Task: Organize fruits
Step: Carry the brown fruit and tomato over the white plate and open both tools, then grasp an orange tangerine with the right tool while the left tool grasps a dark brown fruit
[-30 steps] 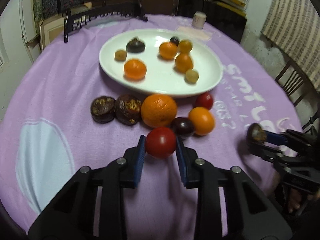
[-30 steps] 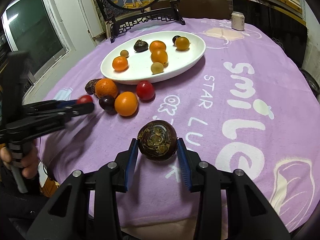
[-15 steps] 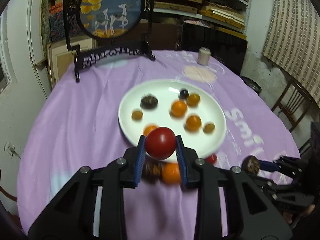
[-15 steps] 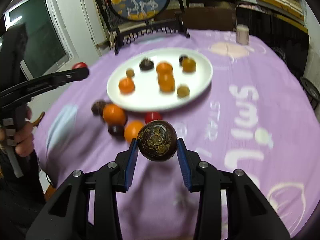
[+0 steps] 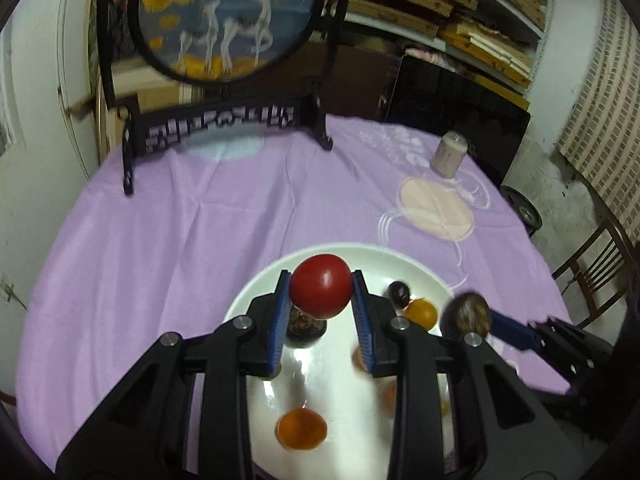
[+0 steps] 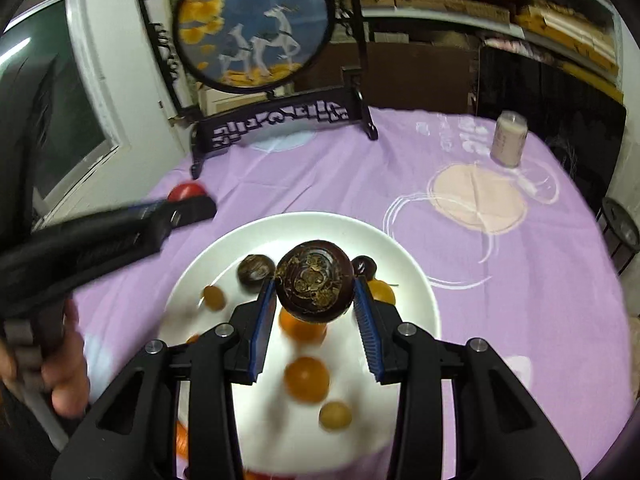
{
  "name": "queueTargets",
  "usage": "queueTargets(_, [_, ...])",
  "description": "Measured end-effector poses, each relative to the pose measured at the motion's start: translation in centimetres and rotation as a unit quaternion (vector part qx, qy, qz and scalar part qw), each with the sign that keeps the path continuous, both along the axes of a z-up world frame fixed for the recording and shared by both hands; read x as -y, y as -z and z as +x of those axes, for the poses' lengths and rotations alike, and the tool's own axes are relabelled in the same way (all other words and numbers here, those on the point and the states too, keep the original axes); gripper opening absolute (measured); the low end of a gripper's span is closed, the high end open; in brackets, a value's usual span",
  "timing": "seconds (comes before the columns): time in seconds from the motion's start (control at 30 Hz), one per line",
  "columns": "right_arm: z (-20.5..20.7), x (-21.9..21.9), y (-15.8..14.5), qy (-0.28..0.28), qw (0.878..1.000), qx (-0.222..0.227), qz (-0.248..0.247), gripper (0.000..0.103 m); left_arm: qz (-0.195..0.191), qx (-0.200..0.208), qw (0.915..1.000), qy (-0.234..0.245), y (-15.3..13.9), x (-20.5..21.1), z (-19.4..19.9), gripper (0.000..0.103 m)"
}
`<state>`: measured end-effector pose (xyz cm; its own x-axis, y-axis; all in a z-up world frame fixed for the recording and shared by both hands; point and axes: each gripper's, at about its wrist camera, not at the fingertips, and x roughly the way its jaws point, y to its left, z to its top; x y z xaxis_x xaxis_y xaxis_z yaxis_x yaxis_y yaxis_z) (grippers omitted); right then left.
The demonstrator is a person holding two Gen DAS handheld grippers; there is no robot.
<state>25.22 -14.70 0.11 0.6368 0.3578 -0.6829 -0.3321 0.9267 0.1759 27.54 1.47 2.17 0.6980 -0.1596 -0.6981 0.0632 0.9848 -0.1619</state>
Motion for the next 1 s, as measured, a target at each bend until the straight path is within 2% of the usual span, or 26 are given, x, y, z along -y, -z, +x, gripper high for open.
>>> queueTargets(0.07, [0.6,-0.1,1.5,-0.002,1.0,-0.016,-0.003,0.04,0.011,-0.013,0.9999,0.003,1.3,0.0,0.5,0.03])
queueTargets(0.17, [0.6,-0.2,2.8,-0.001,0.999,-0.024,-0.024,0.04,0.002,-0.036,0.9993,0.0,2.9,-0.3,1.2,0.03])
queueTargets(0.47, [0.9,0.4,3.8,0.02,0.998,-0.03,-0.043,0.041,0.011,-0.045,0.9989,0.008,4.0,0.4,0.4,0.032])
queueTargets(0.5, [0.9,0.4,3.9,0.025,0.998,-0.028,-0.048,0.043,0.013,-0.043,0.999,0.008,4.0,0.4,0.3,0.038])
queueTargets(0.53, [0.9,0.5,3.9,0.027,0.998,-0.025,-0.052,0.049,0.015,-0.04,0.999,0.008,3.9,0.5,0.2,0.05])
queueTargets(0.57, [0.6,0.5,3.8,0.029,0.998,-0.019,-0.056,0.055,0.018,-0.036,0.9992,0.008,3.8,0.5,0.0,0.055])
queueTargets(0.6, [0.5,0.5,3.6,0.03,0.998,-0.014,-0.056,0.057,0.022,-0.028,0.9994,0.006,3.5,0.5,-0.3,0.06])
queueTargets(0.87, [-0.5,0.3,3.2,0.025,0.998,0.0,-0.059,0.059,0.018,-0.01,0.9997,0.015,2.6,0.6,-1.6,0.061])
queueTargets(1.0, [-2.5,0.3,2.5,0.028,0.997,0.026,-0.066,0.059,0.022,0.011,0.9996,0.012,1.7,0.9,-3.9,0.063])
